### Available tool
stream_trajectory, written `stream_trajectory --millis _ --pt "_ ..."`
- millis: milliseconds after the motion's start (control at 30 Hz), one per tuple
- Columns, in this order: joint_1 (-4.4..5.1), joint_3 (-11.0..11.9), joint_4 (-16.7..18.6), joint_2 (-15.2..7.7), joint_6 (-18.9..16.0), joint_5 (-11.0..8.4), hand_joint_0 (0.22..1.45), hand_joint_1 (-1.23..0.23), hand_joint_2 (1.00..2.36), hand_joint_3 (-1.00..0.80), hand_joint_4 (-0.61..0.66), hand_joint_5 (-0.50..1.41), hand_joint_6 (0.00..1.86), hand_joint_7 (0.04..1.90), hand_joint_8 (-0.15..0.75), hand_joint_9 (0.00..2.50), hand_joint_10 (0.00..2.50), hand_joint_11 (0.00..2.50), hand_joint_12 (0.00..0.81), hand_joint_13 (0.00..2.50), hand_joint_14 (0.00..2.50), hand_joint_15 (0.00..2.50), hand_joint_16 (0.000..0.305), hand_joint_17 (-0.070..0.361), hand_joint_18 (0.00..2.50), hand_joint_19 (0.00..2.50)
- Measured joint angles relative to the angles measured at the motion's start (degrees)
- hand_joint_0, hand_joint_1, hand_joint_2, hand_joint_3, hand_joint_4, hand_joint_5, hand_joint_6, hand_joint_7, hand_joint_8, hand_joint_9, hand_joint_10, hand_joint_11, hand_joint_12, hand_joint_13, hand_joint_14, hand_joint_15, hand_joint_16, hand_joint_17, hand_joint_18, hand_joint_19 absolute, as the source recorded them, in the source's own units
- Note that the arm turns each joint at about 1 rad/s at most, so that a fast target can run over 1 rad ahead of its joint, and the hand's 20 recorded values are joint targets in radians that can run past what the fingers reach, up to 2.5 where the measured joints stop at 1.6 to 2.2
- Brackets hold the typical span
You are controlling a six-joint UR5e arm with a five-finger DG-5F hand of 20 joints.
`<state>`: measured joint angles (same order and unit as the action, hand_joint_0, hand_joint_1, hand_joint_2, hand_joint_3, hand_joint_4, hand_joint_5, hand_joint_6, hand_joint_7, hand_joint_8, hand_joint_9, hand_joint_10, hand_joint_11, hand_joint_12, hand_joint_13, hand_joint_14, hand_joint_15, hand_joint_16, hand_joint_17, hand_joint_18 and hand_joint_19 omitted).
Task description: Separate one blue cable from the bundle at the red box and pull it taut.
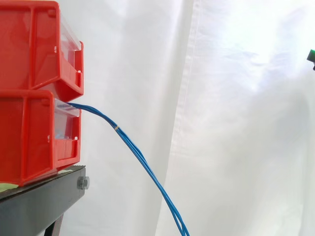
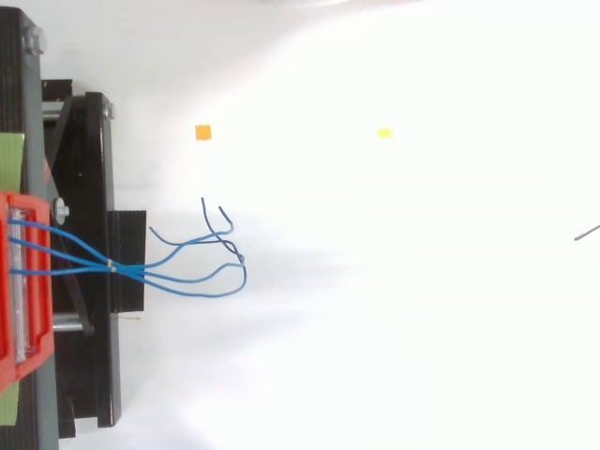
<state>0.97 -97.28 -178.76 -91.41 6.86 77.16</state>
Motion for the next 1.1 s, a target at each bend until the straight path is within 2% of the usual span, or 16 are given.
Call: stream_trajectory --millis 433,500,633,733,933,1000,1100 --pt "0.69 0.01 -0.14 -0.01 0.16 -0.02 0.56 -0.61 1.00 -0.48 0.17 -0.19 0.50 0.83 0.286 0.64 0.01 0.38 0.380 0.65 0.02 0.40 0.052 0.118 0.60 0.51" --pt "0.98 0.01 1.37 -0.10 0.23 -0.31 0.56 -0.61 1.00 -0.48 0.17 -0.19 0.50 0.83 0.287 0.64 0.01 0.39 0.379 0.65 0.02 0.41 0.052 0.117 0.61 0.51" --pt "1.60 0.00 6.08 -0.62 0.89 -2.17 0.56 -0.61 1.00 -0.48 0.17 -0.19 0.50 0.83 0.288 0.63 0.01 0.39 0.381 0.65 0.02 0.41 0.052 0.117 0.60 0.52" --pt "2.20 0.01 9.58 -2.35 2.30 -3.51 0.57 -0.61 1.00 -0.47 0.17 -0.19 0.50 0.83 0.287 0.62 0.01 0.38 0.381 0.64 0.02 0.41 0.052 0.117 0.60 0.51" --pt "3.71 1.10 13.93 -7.77 4.52 -4.21 0.57 -0.62 1.00 -0.47 0.17 -0.19 0.50 0.83 0.288 0.62 0.01 0.38 0.382 0.63 0.02 0.40 0.052 0.116 0.60 0.51" --pt "4.24 2.56 15.30 -9.75 5.14 -4.36 0.57 -0.62 1.00 -0.47 0.17 -0.19 0.50 0.83 0.288 0.61 0.01 0.38 0.382 0.63 0.02 0.40 0.052 0.116 0.60 0.51" --pt "4.83 5.27 15.09 -12.34 6.26 -4.44 0.57 -0.62 1.00 -0.47 0.17 -0.19 0.50 0.83 0.290 0.61 0.01 0.37 0.383 0.62 0.02 0.40 0.052 0.117 0.59 0.50"
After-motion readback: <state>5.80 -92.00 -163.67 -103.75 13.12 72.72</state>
